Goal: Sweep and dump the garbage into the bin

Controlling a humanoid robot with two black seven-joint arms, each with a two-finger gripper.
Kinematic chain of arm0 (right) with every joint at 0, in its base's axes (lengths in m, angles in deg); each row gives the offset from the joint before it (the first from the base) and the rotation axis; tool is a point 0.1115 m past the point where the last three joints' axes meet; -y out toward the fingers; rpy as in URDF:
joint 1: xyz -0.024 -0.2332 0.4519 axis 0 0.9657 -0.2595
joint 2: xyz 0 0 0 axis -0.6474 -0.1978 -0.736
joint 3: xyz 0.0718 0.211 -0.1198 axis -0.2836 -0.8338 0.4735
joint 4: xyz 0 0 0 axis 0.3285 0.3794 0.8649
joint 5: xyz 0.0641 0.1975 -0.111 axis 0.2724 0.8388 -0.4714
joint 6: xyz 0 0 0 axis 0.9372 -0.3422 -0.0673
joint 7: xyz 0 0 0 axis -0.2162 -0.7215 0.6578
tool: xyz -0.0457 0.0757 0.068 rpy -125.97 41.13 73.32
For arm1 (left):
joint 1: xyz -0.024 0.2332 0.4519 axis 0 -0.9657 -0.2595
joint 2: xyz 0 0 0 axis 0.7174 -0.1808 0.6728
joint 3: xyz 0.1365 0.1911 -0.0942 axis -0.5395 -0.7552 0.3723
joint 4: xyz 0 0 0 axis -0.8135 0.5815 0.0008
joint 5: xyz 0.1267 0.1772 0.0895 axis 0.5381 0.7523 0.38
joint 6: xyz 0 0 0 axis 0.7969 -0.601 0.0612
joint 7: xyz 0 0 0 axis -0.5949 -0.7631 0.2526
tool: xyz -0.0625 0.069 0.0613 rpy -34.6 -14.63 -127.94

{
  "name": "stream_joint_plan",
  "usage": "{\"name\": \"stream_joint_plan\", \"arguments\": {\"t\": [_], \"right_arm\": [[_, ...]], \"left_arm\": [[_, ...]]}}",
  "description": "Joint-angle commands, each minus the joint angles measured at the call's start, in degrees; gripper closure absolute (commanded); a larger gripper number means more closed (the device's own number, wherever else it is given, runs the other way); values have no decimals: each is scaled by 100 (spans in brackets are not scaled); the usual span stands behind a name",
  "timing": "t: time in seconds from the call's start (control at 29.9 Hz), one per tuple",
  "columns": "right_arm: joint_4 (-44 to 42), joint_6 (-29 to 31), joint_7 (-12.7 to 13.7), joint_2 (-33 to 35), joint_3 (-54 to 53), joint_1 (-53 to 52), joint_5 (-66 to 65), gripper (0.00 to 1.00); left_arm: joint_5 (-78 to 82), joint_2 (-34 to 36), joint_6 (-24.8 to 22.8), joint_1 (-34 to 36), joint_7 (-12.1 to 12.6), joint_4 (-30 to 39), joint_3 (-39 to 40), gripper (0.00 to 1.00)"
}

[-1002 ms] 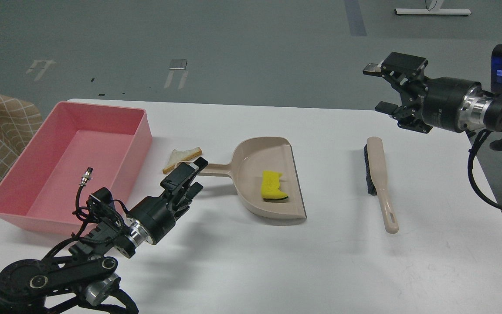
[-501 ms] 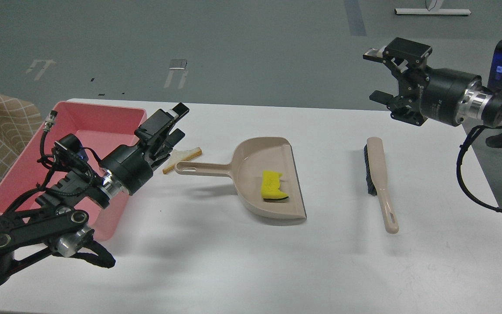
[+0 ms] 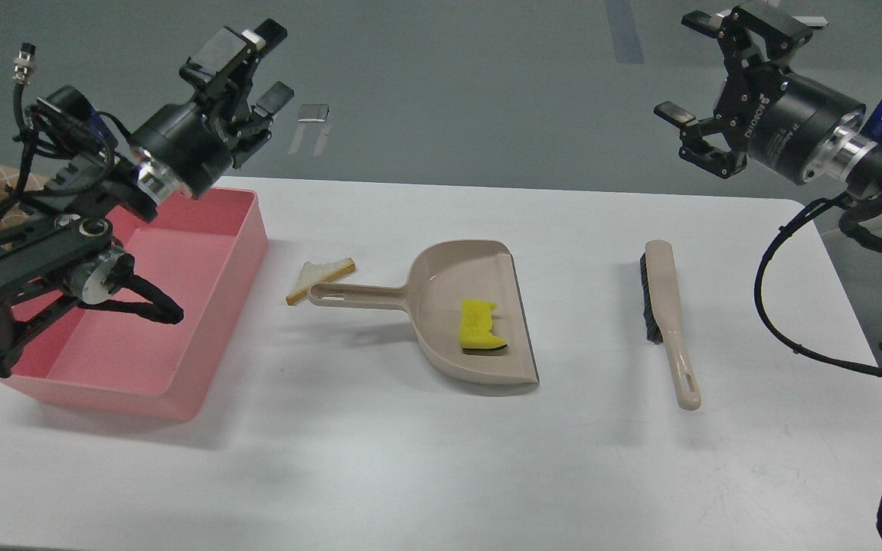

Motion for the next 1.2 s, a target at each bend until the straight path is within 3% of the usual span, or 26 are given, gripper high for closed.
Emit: {"name": "stream_joint_plan", "arguments": {"t": [0.0, 0.1, 0.27, 0.63, 1.17], "right_arm": [[-454, 1, -133, -169, -232, -146, 451, 0], [-779, 1, -326, -169, -258, -242, 969, 0], [-1017, 1, -687, -230, -399, -260, 1707, 0], [-1501, 1, -687, -1197, -434, -225, 2043, 0], [-1281, 1, -599, -1232, -355, 205, 2043, 0]], "left_arm": [[-4, -398, -893, 79, 1, -544, 711, 2], [-22, -846, -1622, 88, 1, -887, 1159, 2], [-258, -1294, -2291, 79, 1, -1195, 1573, 2], [-1147, -2112, -2306, -26, 15, -1187, 1697, 2], [-1112, -2253, -2306, -922, 1, -642, 1758, 2]]}}
